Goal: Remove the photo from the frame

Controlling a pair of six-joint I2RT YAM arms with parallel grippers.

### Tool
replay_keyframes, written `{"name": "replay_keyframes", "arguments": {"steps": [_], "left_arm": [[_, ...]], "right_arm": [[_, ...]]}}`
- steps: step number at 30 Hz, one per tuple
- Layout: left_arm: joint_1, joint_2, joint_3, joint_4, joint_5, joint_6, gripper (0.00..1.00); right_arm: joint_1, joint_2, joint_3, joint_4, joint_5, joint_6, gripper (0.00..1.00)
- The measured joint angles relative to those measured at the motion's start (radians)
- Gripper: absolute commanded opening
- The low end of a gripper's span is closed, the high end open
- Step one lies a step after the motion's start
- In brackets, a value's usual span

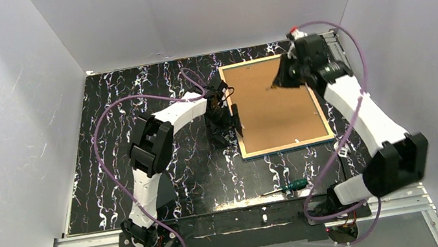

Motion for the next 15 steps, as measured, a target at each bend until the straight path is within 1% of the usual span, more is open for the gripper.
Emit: {"name": "replay_keyframes", "arguments": {"steps": [2,4,5,7,10,12,15], "left_arm": [[-0.002,-0.002,-0.007,-0.009,0.016,-0.005,0.79],[-0.008,-0.011,-0.021,-0.009,0.017,-0.016,0.77],[-0.013,-0.016,-0.03,-0.009,0.015,-0.023,0.76],[-0.03,-0.027,-0.051,-0.008,0.006,-0.041,0.7],[-0.067,-0.04,-0.074,-0.011,-0.018,-0.074,0.65],[-0.091,-0.041,-0.074,-0.014,-0.042,-0.086,0.6],[-0.118,-0.041,-0.074,-0.021,-0.076,-0.095,0.5]], "right_arm": [[0.004,-0.12,-0.149,-0.021,0.003,0.007,0.01],[0.006,-0.21,-0.278,-0.045,0.002,0.023,0.01],[0.006,-0.243,-0.33,-0.058,-0.001,0.032,0.01],[0.007,-0.304,-0.412,-0.094,-0.005,0.053,0.01],[0.007,-0.395,-0.473,-0.14,-0.004,0.074,0.01],[0.007,-0.471,-0.487,-0.166,0.004,0.086,0.01],[0.007,-0.578,-0.488,-0.196,0.023,0.096,0.01]]}}
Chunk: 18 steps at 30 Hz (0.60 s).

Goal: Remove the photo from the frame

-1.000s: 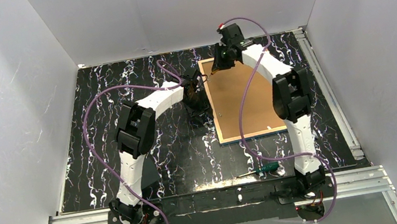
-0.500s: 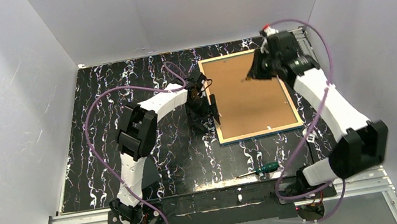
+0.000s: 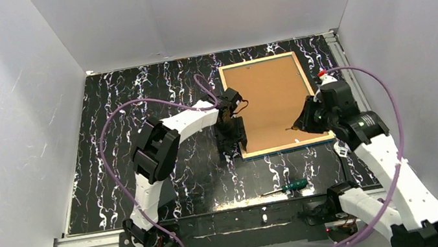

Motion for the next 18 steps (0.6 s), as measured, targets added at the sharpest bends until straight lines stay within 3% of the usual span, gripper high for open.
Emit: {"name": "replay_keyframes", "arguments": {"steps": [7,13,18], "left_arm": [[-0.029,-0.003,-0.009,0.003,-0.035,0.023,0.19],[-0.003,-0.011,-0.004,-0.044,-0.04,0.144,0.11],[0.088,0.007,0.035,-0.153,-0.058,0.297,0.07]], "right_arm": [[0.0,-0.115,0.0,-0.079,0.032,0.023,0.01],[0.0,-0.139,-0.017,-0.104,0.034,0.037,0.01],[0.0,-0.141,-0.034,-0.104,0.032,0.04,0.01]]}}
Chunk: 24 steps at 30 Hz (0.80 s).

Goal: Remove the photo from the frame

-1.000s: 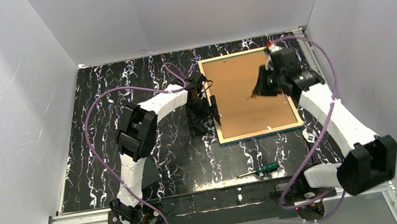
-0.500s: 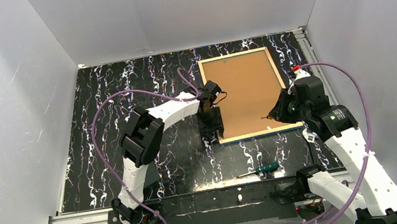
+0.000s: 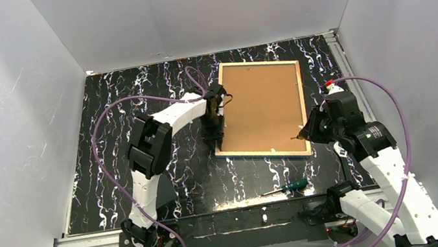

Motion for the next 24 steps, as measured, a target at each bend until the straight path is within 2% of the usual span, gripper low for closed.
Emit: {"name": "replay_keyframes", "arguments": {"steps": [2,3,8,10,12,15,18,24], "left_arm": [[0.037,0.008,0.019,-0.036,-0.024,0.059,0.09],[0.054,0.012,0.03,-0.055,-0.044,0.084,0.13],[0.111,0.014,0.058,-0.129,-0.179,0.167,0.46],[0.131,0.014,0.07,-0.163,-0.214,0.17,0.61],[0.148,0.005,0.076,-0.182,-0.234,0.162,0.72],[0.171,-0.043,0.063,-0.193,-0.232,0.114,0.8],[0.181,-0.159,-0.015,-0.164,-0.183,0.007,0.84],[0.164,-0.418,-0.327,0.012,-0.002,-0.353,0.91]], "right_arm": [[0.0,-0.003,-0.019,-0.003,-0.002,0.002,0.01],[0.0,-0.003,-0.024,-0.007,-0.002,0.002,0.01],[0.0,-0.004,-0.027,-0.012,-0.003,0.003,0.01],[0.0,-0.005,-0.028,-0.011,-0.002,0.003,0.01],[0.0,-0.005,-0.028,-0.01,-0.002,0.002,0.01],[0.0,-0.002,-0.028,-0.011,-0.003,0.001,0.01],[0.0,-0.005,-0.028,-0.01,-0.003,0.001,0.01],[0.0,-0.018,-0.028,-0.006,-0.002,-0.002,0.01]]}}
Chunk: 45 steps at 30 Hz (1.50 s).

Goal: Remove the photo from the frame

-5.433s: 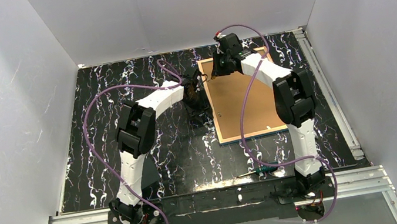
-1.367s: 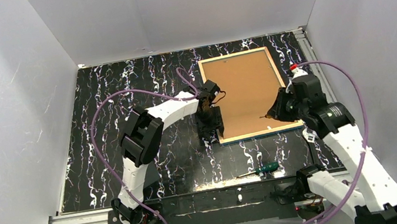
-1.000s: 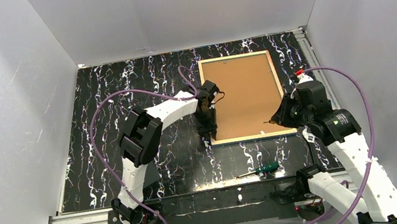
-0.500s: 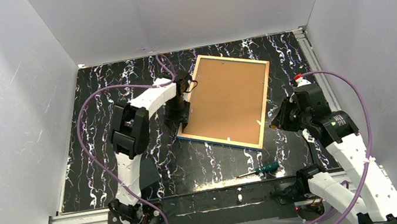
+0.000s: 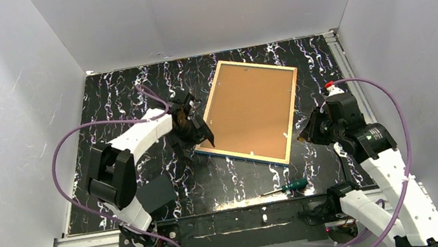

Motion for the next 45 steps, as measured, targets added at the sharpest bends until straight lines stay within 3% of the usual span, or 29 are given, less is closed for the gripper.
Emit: {"name": "replay_keyframes", "arguments": {"steps": [4,9,16,21,26,29,35,45], "left_arm": [[-0.049,-0.017,-0.145,0.145,0.023,-0.204,0.98],[-0.142,-0.017,-0.261,0.336,-0.026,-0.433,0.96],[-0.213,-0.013,-0.279,0.415,-0.165,-0.723,0.75],[-0.231,0.013,-0.254,0.384,-0.225,-0.831,0.58],[-0.235,0.032,-0.242,0.364,-0.243,-0.89,0.34],[-0.236,0.043,-0.235,0.375,-0.257,-0.891,0.27],[-0.238,0.059,-0.209,0.384,-0.274,-0.787,0.02],[-0.203,0.12,-0.113,0.393,-0.289,-0.384,0.0]], "right_arm": [[0.0,0.0,-0.005,0.002,0.0,0.0,0.01],[0.0,-0.006,-0.008,0.008,0.0,0.001,0.01],[0.0,-0.019,-0.027,0.016,0.0,0.001,0.01],[0.0,-0.019,-0.028,0.017,0.0,0.002,0.01],[0.0,-0.019,-0.036,0.023,-0.02,0.004,0.01],[0.0,-0.019,-0.037,0.023,-0.026,0.004,0.01],[0.0,-0.019,-0.037,0.023,-0.026,0.004,0.01],[0.0,-0.017,-0.056,0.025,-0.029,0.004,0.01]]}}
